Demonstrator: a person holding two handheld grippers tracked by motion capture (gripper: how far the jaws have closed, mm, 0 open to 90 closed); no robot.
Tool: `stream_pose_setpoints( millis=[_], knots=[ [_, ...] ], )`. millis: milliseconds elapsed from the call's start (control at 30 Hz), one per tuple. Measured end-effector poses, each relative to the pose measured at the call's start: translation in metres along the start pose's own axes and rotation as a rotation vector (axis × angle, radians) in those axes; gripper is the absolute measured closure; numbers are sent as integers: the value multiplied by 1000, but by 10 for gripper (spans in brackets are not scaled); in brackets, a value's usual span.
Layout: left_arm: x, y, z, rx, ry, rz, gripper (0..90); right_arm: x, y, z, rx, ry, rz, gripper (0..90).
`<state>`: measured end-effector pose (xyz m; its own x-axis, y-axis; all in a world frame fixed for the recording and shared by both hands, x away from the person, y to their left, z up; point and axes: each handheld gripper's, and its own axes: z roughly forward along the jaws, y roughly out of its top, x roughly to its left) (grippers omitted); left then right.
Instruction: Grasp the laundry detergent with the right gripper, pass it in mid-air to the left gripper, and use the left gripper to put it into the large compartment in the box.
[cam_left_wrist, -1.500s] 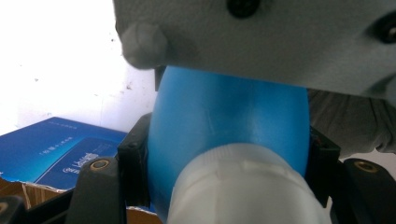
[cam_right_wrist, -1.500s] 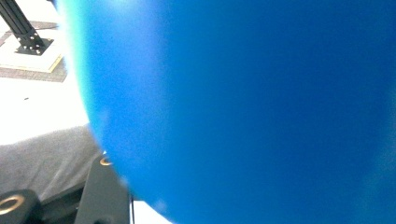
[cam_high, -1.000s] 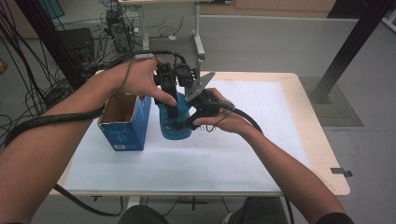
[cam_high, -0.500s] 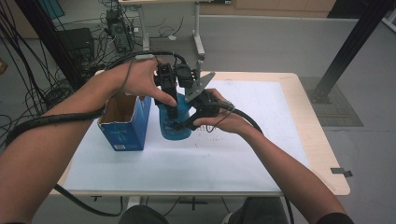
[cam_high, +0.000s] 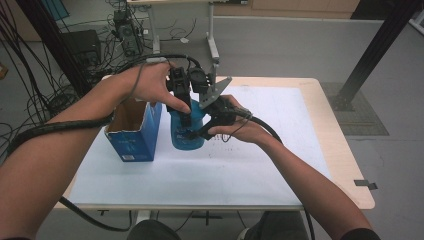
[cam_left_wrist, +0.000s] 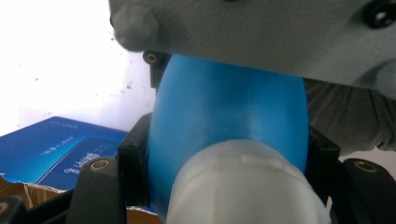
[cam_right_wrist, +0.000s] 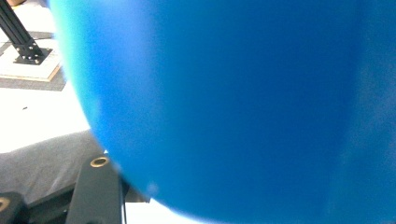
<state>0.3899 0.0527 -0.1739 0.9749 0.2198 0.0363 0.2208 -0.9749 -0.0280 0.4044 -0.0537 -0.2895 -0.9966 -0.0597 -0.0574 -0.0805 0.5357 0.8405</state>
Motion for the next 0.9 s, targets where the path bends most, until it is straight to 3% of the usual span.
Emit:
stream_pose_setpoints(
  millis=[433, 533, 667, 767, 900],
  knots=[
    [1, -2, -3, 0, 5, -10, 369, 2, -1, 0, -3, 6, 21, 340],
    [2, -3, -3, 4, 5, -15, 369, 1, -2, 0, 11, -10, 20, 313],
    [4, -4, -2, 5, 6, -27, 369, 1, -4, -3, 16, -6, 44, 239],
    [6, -5, -3, 5, 10, -46, 369, 0, -7, -10, 37, -34, 69, 170],
    [12, -6, -5, 8, 10, -79, 369, -1, -16, -21, 41, -55, 134, 113]
  ],
)
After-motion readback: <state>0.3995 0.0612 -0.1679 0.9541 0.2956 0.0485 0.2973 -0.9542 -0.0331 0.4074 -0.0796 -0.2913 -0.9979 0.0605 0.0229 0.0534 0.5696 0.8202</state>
